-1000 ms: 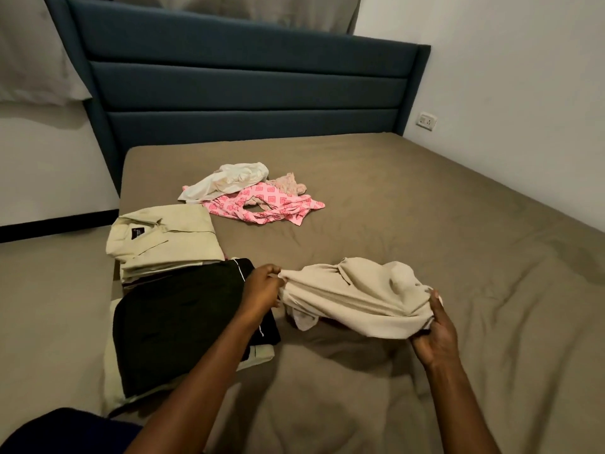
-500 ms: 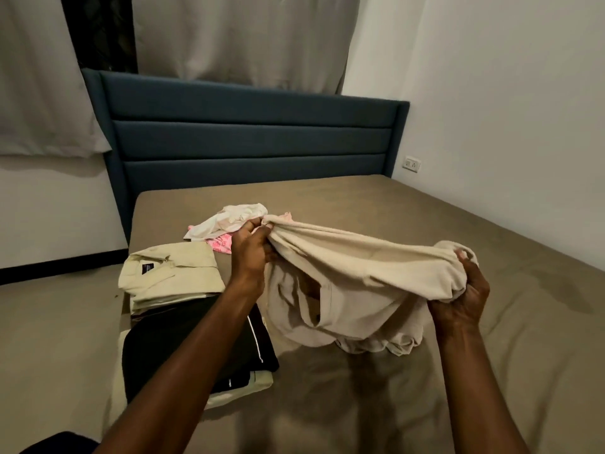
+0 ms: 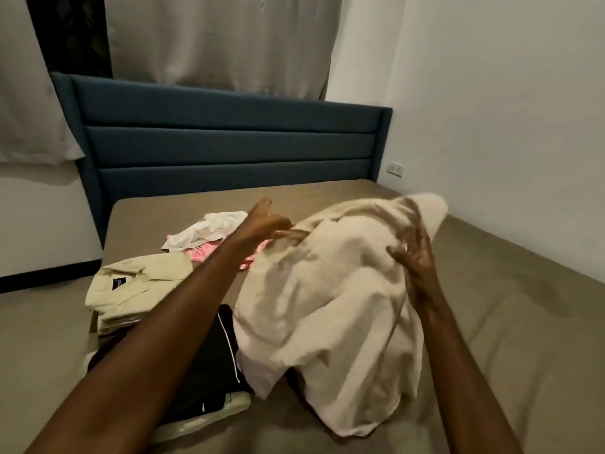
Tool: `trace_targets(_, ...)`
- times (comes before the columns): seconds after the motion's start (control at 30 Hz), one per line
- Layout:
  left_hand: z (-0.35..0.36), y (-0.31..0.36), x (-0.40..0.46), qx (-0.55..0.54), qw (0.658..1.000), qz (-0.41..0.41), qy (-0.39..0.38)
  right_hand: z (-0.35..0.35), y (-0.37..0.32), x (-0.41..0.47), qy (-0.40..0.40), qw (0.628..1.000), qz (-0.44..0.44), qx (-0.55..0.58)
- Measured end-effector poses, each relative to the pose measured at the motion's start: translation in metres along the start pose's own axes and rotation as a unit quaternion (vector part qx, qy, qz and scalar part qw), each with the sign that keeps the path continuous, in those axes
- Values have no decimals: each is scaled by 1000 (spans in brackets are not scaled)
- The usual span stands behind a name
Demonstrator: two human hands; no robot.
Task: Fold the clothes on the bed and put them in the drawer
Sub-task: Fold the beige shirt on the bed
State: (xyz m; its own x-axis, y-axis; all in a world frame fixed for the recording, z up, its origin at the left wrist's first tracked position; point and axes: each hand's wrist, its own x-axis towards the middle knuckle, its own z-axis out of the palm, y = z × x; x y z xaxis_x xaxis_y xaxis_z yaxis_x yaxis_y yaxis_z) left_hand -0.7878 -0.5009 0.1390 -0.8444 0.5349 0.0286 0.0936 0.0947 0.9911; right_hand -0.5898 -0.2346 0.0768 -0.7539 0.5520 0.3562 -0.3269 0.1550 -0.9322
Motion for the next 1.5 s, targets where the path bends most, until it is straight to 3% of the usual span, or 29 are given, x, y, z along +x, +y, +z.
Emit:
trace_targets(0.07,13,-54,-8,66,997,15,33,-9,55,-29,6,985,68,-158)
trace_targets(0.13,31,-109,-29,114,992,-3,48,-27,115,-65,32,965,127,-229)
trace_targets(0.23,66,-181,-83,113,973,-187,-74,-52,177,-122,90,938,182,-282)
trace_targets(0.3,82,-212,-116,138,917,-315,-201,-62,196,-148,153,925,209,-278)
trace_targets(0.33,88,-231,-126,147,899,-346,-225,-65,202,-158,176,919,213,-281)
trace_targets(0.4,97,-259,-139,188,912,-328,-156,-72,211,-164,208,903,212,-310)
trace_targets(0.5,107,-284,-135,256,948,-187,30,-85,221,-152,167,873,281,-362)
trace_targets(0.57,113,-284,-128,167,975,-105,99,-92,227,-144,131,863,295,-389)
trace_targets(0.6,117,-277,-123,95,988,-84,92,-95,226,-140,114,868,279,-394)
trace_targets(0.67,117,-275,-109,22,997,-34,63,-81,196,-132,62,899,262,-344)
trace_targets(0.73,113,-267,-91,20,998,-6,57,-64,164,-126,32,933,250,-258)
trace_targets(0.8,104,-252,-70,-30,998,-17,47,-56,134,-125,60,962,248,-96)
trace_targets(0.83,100,-238,-61,-58,996,-31,54,-54,129,-127,78,958,273,35)
trace_targets(0.9,96,-223,-46,-135,982,-102,83,-51,122,-129,129,907,307,257)
trace_targets(0.97,95,-213,-42,-177,946,-262,70,-50,124,-132,157,876,298,346)
trace_targets(1.0,93,-212,-45,-131,935,-327,47,-49,126,-135,170,866,290,371)
trace_targets(1.07,87,-223,-49,-18,929,-370,-13,-52,143,-140,184,860,278,387)
trace_targets(1.17,69,-219,-54,-49,913,-402,-54,-49,155,-146,140,913,258,282)
trace_targets(1.27,51,-194,-54,-206,896,-387,-74,-45,159,-142,52,971,233,-1)
trace_targets(1.33,45,-177,-50,-325,887,-322,-56,-41,164,-129,11,956,199,-214)
trace_targets(1.4,49,-170,-48,-390,888,-240,-49,-40,182,-111,-5,921,167,-351)
trace_targets(1.5,74,-182,-61,-297,941,-153,-53,-40,215,-87,8,888,213,-408)
